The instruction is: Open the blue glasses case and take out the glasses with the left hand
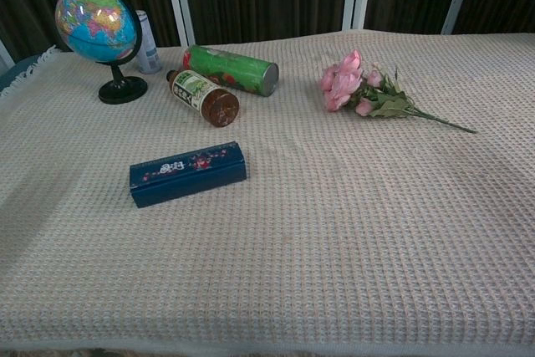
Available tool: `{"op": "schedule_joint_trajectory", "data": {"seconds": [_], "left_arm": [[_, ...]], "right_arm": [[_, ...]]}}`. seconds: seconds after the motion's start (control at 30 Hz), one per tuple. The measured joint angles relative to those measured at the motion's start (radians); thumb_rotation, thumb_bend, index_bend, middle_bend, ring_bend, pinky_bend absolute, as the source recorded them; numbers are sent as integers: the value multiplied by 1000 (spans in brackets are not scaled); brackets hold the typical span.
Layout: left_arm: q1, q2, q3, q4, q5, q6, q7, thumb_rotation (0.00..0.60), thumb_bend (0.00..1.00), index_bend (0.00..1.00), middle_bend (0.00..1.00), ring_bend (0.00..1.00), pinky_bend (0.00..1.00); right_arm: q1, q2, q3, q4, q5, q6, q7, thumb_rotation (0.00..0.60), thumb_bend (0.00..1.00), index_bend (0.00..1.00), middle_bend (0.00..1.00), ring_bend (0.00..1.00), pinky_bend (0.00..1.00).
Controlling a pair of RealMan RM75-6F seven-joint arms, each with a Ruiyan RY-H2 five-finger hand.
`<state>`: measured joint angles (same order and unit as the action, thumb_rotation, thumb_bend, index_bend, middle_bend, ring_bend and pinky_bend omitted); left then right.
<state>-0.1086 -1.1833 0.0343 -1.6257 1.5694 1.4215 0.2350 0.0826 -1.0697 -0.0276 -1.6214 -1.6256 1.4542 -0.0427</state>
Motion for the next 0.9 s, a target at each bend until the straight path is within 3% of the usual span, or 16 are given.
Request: {"op": "schedule_joint_trajectory", "data": {"seconds": [0.23, 0.5, 0.63, 0.9], "left_arm": [[-21, -20, 2, 17, 31, -13, -78, 600, 359, 19, 0, 0, 0], [-90, -164, -34, 43, 58, -42, -298, 600, 373, 156, 0, 0, 0], [-118, -183, -55, 5, 39, -79, -221, 600, 372, 185, 0, 0, 0], [-191, -247, -119, -113, -72, -177, 83, 600, 372, 241, 0, 0, 0]], "right_arm": [[-4, 3, -1, 1, -3, 8, 7, 600, 16, 0, 0, 0, 0], [6, 8, -2, 1, -14, -5, 32, 600, 21, 0, 0, 0, 0], [15, 9, -4, 2, -19, -17, 42, 600, 18, 0, 0, 0, 0], [25, 12, -6, 2, -20, -36, 47, 600, 21, 0, 0, 0, 0]]}}
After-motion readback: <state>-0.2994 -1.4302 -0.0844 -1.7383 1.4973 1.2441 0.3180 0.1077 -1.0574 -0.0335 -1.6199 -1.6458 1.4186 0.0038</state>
